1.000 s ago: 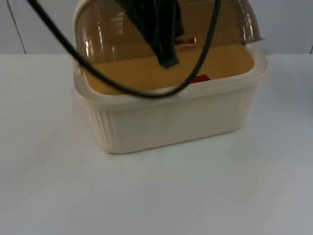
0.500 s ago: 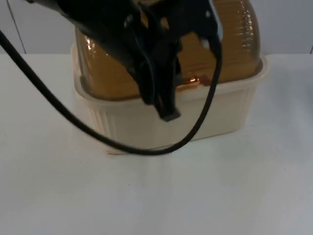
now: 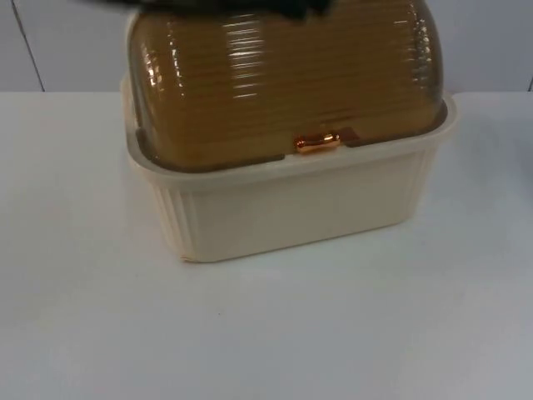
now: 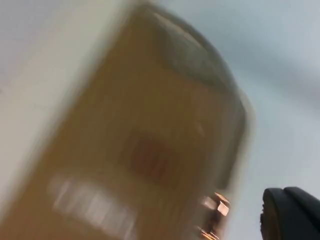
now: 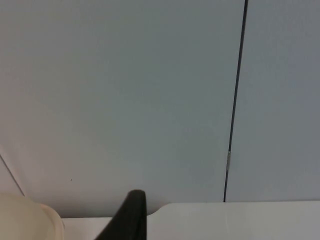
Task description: Open the box lid with the left hand, place the block into the box with the right hand, then close the box lid with the left hand.
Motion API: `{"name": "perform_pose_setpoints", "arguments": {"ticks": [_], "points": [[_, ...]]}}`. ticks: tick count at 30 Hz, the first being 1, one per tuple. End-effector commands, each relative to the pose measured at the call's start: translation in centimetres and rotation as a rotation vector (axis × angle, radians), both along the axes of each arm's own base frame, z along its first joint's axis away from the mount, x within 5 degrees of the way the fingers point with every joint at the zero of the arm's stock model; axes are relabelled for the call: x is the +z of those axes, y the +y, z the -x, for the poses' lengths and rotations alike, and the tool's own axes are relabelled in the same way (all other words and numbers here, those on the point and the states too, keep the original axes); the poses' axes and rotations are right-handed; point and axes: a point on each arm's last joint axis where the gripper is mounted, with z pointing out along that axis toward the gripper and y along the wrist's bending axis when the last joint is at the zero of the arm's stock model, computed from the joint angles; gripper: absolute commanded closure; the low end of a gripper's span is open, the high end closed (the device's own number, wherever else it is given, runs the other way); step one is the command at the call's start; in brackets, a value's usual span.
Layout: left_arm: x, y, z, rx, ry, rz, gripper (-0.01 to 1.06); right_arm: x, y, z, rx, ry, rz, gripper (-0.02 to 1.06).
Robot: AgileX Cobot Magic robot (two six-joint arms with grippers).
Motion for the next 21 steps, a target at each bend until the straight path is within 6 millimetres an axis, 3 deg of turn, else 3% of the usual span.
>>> {"name": "perform_pose_setpoints", "arguments": {"ticks": [1,4,5,10,11,14,18,21], "points": [[2.7,2.2,-0.4,0.078,-0.028,0.108,1.05,0.2,-0.1,0.2,-0.006,-0.011,-0.005,0.0],[5.2,7.3,-2.2,0.237,-0.013,0.216,1.05,0.3,-0.1,0.2,-0.006,-0.013,-0.007,0.0],[5.2,7.3,-2.2,0.237,-0.013,0.216,1.05,0.3,-0.1,0.2,-0.006,-0.013,-0.007,0.0],[6.6,16.7,-5.0,0.469,0.021,0.255,1.05,0.3,-0.1,0.2,-0.006,-0.013,-0.007,0.0],[6.6,16.7,-5.0,0.469,0.021,0.255,1.05,0.3,-0.1,0.2,-0.006,-0.013,-0.007,0.0],[6.8,20.9,-5.4,0.602,-0.039,0.192,1.05,0.3,-0.1,0.2,-0.006,-0.013,-0.007,0.0],[6.3,23.0,-5.5,0.708,-0.07,0.037,1.05,0.3,-0.1,0.2,-0.006,-0.013,-0.009,0.0],[6.8,22.5,-5.7,0.696,-0.203,-0.131,1.05,0.3,-0.1,0.2,-0.006,-0.013,-0.009,0.0]]}}
